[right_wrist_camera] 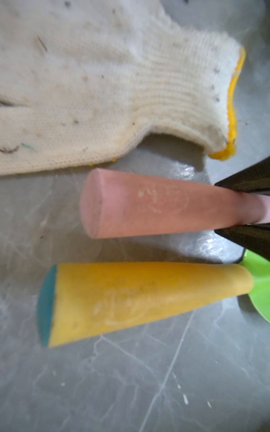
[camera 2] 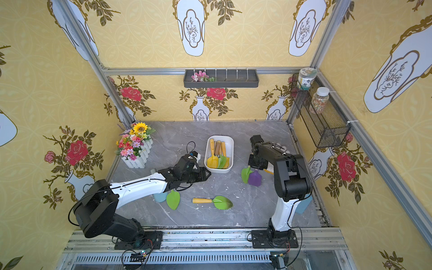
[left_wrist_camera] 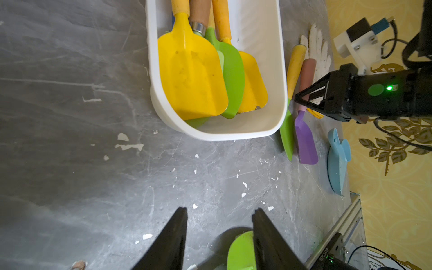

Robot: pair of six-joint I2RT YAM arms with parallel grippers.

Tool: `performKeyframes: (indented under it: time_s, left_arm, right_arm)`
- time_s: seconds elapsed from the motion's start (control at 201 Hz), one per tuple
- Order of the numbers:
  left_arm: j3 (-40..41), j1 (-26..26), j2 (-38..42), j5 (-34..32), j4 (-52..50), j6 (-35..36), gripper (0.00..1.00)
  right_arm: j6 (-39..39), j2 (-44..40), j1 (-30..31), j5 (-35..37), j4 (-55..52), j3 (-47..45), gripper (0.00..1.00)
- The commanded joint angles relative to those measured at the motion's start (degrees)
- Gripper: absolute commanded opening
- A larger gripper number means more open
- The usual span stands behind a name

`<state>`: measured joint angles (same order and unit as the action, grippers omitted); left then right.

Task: Put the shovel into the storage box
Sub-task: Pick up the shovel from the center of the board, then place the shovel in the storage box.

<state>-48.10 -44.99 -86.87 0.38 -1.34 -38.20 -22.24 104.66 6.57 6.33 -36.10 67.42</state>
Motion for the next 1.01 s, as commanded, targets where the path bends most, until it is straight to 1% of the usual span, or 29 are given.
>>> performKeyframes:
  time_s: [0.0,0.119,0.224,0.423,0.538,0.737,1.001]
  left_arm:
    - [-0.2,0.0,0.5,-0.8,0.0,-0.4,0.50]
    - [-0.5,0.1,1.4,-2.3,-0.9,-0.8,0.50]
    - [-0.4,0.3,2.4,-3.0,-1.3,-1.4,0.50]
    - [-0.3,1.1,3.8,-3.3,-2.1,-2.0,0.51]
    - [0.0,1.5,4.7,-3.9,-2.7,-2.5,0.51]
    - [1.0,2.3,6.0,-3.4,-2.4,-2.9,0.51]
    - [1.9,2.4,6.6,-2.8,-2.1,-2.9,0.51]
  right_arm:
    - [0.3,-2.2,0.8,1.5,-2.4,0.2,0.21]
    - [0.1,-4.8,2.5,1.8,-4.0,1.0,0.21]
    - [-0.1,-6.1,5.5,1.9,-5.4,2.7,0.21]
    - [-1.4,-6.1,11.3,2.9,-8.1,7.7,0.21]
    - [-2.2,-5.8,13.7,2.0,-8.9,10.6,0.22]
    - [-3.6,-3.5,17.2,0.6,-10.2,17.0,0.22]
    - [-5.0,3.3,19.5,-2.1,-10.8,26.1,0.22]
